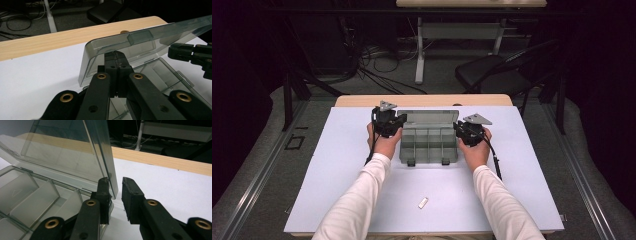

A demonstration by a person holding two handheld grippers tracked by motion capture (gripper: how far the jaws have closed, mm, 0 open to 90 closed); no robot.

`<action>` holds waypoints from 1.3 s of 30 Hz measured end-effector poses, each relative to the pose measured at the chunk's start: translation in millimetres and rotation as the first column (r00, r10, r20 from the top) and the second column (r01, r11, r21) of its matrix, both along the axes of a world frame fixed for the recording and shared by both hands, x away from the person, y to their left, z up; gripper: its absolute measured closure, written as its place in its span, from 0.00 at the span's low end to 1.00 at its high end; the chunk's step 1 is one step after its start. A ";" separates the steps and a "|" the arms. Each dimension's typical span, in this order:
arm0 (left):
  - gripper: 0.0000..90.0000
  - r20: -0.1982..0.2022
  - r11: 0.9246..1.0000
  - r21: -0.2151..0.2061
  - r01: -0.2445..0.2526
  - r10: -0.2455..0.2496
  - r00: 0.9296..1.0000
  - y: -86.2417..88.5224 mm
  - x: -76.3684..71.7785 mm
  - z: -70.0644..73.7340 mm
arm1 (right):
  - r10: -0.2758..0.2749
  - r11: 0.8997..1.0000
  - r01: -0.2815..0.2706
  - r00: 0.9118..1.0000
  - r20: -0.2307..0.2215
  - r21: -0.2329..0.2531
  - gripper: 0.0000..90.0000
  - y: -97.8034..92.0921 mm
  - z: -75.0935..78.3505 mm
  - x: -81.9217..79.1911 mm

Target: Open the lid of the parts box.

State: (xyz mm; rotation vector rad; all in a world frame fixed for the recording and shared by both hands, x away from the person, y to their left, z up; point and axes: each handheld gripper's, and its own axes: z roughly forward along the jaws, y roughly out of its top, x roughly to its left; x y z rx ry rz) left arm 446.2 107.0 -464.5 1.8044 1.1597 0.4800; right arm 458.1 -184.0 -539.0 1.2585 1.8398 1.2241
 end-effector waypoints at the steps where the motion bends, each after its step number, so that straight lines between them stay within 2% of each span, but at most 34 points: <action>1: 1.00 0.000 1.000 0.002 0.001 -0.001 1.000 0.0 0.2 -0.1 | 0.001 1.000 -0.001 1.000 0.000 -0.005 0.86 0.3 -1.6 1.3; 5: 1.00 0.000 1.000 0.002 0.005 -0.005 1.000 0.1 0.6 -0.6 | 0.014 1.000 -0.014 1.000 -0.001 -0.023 0.88 0.1 -1.5 3.1; 6: 1.00 -0.001 1.000 0.001 0.004 -0.004 1.000 0.2 0.5 -0.6 | 0.019 0.999 -0.019 1.000 0.000 -0.034 0.89 0.6 -0.9 3.3; 7: 1.00 0.001 1.000 0.003 0.005 -0.005 1.000 0.1 0.6 -0.6 | 0.026 0.997 -0.025 1.000 0.012 -0.070 0.90 2.0 0.6 3.3; 9: 1.00 0.001 1.000 0.002 0.005 -0.005 1.000 0.3 0.7 -0.6 | 0.031 0.997 -0.030 0.999 0.014 -0.077 0.90 2.1 1.2 3.7; 17: 1.00 -0.019 1.000 0.012 0.023 -0.023 1.000 2.2 1.3 -1.7 | 0.039 0.996 -0.037 0.999 0.013 -0.078 0.94 2.3 2.3 3.8; 22: 0.94 -0.026 1.000 0.015 0.025 -0.025 0.999 3.8 -0.8 -7.1 | 0.035 0.997 -0.035 0.999 0.008 -0.075 0.94 2.1 2.7 3.5; 26: 0.82 -0.053 0.999 0.032 0.041 -0.039 0.998 5.4 -3.6 -16.1 | 0.038 0.997 -0.038 0.999 -0.001 -0.066 0.94 1.2 3.1 3.3; 27: 0.80 -0.072 0.998 0.035 0.049 -0.046 0.996 6.6 -4.6 -18.3 | 0.039 0.997 -0.040 0.999 -0.006 -0.065 0.94 0.9 3.4 3.2; 29: 0.72 -0.080 0.998 0.040 0.045 -0.041 0.996 7.5 -5.8 -24.9 | 0.037 0.997 -0.037 0.999 -0.006 -0.060 0.94 0.9 3.2 3.5; 32: 0.64 -0.099 0.996 0.078 0.049 -0.041 0.994 8.2 -7.3 -34.2 | 0.035 0.998 -0.036 0.999 -0.007 -0.055 0.94 0.9 3.4 3.8; 35: 0.56 -0.097 0.993 0.107 0.038 -0.028 0.995 10.9 -10.2 -41.3 | 0.035 0.998 -0.036 0.999 -0.010 -0.054 0.94 0.8 3.5 3.6; 38: 0.50 -0.100 0.994 0.106 0.029 -0.019 0.995 13.3 -11.4 -49.1 | 0.036 0.998 -0.037 0.999 -0.013 -0.053 0.94 0.6 3.8 3.5; 39: 0.49 -0.114 0.994 0.102 0.035 -0.023 0.993 14.2 -12.2 -51.5 | 0.035 0.998 -0.036 0.999 -0.013 -0.052 0.94 0.7 3.7 3.5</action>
